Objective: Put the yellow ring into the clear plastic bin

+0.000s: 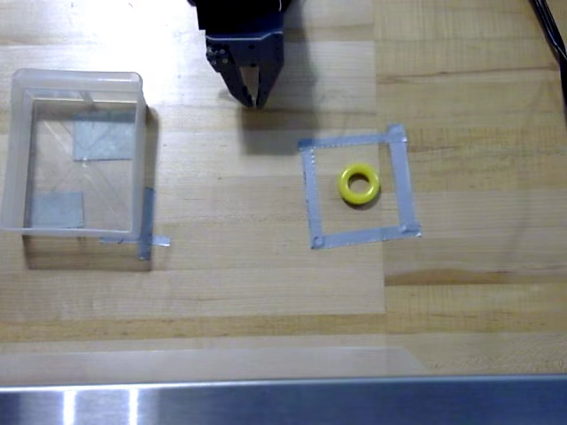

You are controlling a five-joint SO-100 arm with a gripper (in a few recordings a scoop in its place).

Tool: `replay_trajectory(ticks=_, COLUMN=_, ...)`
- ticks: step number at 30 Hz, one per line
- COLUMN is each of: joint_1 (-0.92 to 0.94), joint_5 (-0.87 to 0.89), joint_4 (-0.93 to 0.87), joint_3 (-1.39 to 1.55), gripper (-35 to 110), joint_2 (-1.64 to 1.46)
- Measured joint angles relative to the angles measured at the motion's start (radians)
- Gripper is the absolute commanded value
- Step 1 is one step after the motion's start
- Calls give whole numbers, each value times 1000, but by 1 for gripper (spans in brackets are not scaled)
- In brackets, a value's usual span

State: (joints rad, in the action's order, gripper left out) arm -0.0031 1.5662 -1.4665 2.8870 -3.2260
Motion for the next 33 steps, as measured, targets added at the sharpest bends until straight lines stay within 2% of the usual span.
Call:
replay_trajectory(ticks=6, joint_1=-87, joint_5=5, joint_4=5, joint_3=-236, gripper=2, joint_2=285)
replay_trajectory(ticks=14, joint_1=-213, joint_5=11, joint_4=5, joint_3=-703, gripper=2, joint_2=923)
replay_trajectory(ticks=19, joint_1=-327, joint_5=103, joint_4=6, joint_3=-965, gripper=8, joint_2=1304)
replay_trajectory(ticks=26, joint_1=-446, joint_5=204, joint_4=91, joint_3=-1132, gripper=23, joint_2=1548)
replay_trajectory(ticks=33, joint_1=-497, joint_5=241, joint_4=204, joint_3=-1140, gripper=28, joint_2=1666)
